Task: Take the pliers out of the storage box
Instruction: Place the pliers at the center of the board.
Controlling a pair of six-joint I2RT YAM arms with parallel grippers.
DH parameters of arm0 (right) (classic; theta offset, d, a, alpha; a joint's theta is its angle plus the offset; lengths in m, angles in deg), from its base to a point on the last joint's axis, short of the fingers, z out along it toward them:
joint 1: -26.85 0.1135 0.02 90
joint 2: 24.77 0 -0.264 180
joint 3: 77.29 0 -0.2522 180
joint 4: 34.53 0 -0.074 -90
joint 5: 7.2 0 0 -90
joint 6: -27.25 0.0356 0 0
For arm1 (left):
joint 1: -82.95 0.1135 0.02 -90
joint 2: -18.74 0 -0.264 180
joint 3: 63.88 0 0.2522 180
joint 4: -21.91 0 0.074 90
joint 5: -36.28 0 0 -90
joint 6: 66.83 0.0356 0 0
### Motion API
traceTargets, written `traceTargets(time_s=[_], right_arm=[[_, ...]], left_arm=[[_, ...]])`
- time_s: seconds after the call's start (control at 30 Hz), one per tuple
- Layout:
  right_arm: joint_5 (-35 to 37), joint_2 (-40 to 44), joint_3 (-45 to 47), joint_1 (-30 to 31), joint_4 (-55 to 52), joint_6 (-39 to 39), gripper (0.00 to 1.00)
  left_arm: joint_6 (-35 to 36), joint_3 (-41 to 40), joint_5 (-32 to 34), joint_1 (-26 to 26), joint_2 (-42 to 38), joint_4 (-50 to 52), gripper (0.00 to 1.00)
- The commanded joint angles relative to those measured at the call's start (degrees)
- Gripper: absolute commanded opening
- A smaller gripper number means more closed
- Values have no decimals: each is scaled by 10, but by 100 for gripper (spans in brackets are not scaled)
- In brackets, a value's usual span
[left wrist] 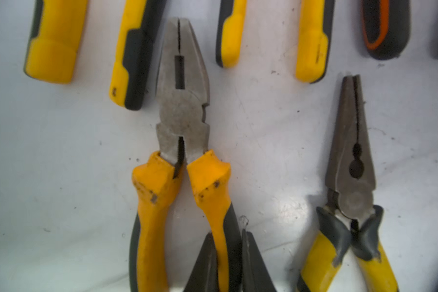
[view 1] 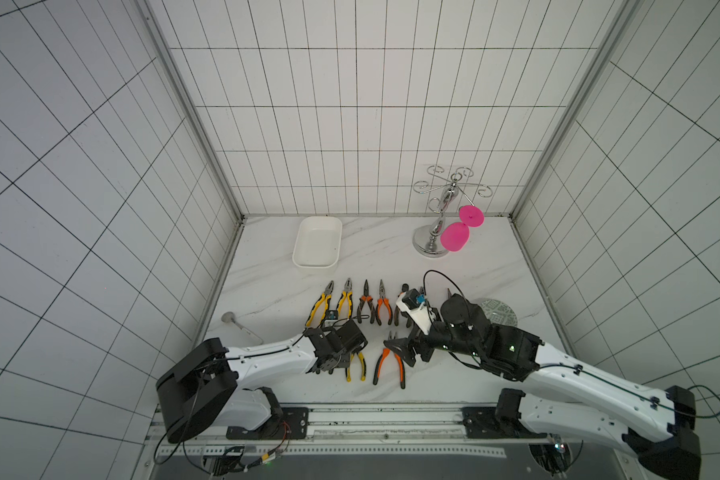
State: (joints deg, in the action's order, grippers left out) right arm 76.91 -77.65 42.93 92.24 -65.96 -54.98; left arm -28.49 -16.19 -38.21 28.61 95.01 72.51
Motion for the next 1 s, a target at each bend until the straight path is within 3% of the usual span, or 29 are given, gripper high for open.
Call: traceTargets(time_s=[0.0,0.1,0.33,0.43,0.53,0.73,0.97], right_arm=[[37,20,22,6,19,14,98],[61,31,26,6,17,15,98],[154,59,24,-4,-13,0,100],[229,72,30,-18,-15,3,99],[300,84,37,-44,-12,3,99],[300,127,71,-156,15,-5,99],[295,138,124,-284,107,-40,99]], left_arm=[[0,-3,4,-3,5,-26,13],[2,2,4,-4,4,-21,41],[10,30,18,-9,-46,16,74],[29,55,40,-9,-80,39,91],[64,77,73,-8,-117,46,94],[186,90,138,14,-183,0,99],[303,49,97,186,-271,-133,99]])
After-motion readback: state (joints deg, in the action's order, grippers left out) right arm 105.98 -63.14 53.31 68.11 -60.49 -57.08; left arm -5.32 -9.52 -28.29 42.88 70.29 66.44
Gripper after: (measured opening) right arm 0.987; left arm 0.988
